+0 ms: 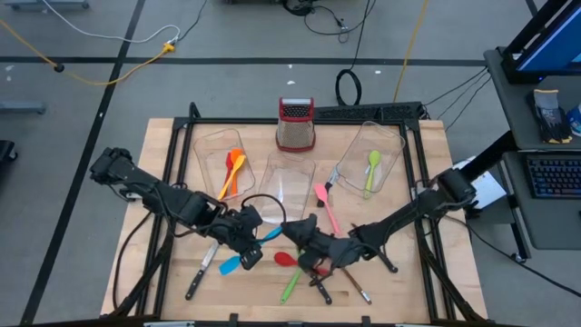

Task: Pick & Place Kitchen Items
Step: Put the blue spatula into the left transparent bin

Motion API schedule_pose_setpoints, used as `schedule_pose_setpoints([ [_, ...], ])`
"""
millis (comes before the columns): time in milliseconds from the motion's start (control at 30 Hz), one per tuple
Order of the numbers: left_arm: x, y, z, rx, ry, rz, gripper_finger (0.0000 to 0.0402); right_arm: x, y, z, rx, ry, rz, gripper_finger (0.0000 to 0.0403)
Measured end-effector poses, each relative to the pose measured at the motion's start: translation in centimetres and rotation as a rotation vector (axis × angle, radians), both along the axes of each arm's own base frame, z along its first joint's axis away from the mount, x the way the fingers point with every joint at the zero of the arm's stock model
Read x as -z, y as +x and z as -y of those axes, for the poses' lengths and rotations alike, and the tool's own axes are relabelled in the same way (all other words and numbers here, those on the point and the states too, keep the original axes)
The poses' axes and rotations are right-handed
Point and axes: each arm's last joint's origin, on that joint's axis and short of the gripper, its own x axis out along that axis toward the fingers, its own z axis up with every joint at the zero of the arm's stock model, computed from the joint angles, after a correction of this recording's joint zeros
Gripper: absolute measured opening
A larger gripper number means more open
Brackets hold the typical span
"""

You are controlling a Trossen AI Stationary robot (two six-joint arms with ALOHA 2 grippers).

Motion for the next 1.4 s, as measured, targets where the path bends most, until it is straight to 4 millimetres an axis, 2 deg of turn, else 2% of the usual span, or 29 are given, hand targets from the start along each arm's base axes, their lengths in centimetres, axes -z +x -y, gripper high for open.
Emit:
schedule_pose_setpoints([
  [167,0.0,0.0,-0.1,-0.004,-0.001,0.000,0.0014,0.5,1.1,-0.5,0.001,-0.020,-0.011,0.0205],
  [367,-0.1,0.3,-0.4,-0.025,-0.010,0.008,0.0014,0.2,2.2,-0.6,0.012,-0.028,-0.003,0.0200],
  [700,-0.4,1.1,-1.0,-0.025,-0.026,0.069,0.0014,0.3,2.7,0.5,0.043,0.000,-0.008,0.0141],
  [1100,-0.4,1.6,-2.3,-0.036,-0.041,0.058,0.0014,0.6,2.6,0.5,0.051,0.032,-0.018,0.0023],
  [1300,-0.4,1.6,-2.5,-0.020,-0.005,0.070,0.0014,0.9,2.5,0.7,0.096,0.061,-0.019,0.0021],
  [1400,-0.4,1.6,-2.6,-0.012,0.043,0.084,0.0033,1.0,2.6,0.9,0.112,0.069,-0.030,0.0021],
])
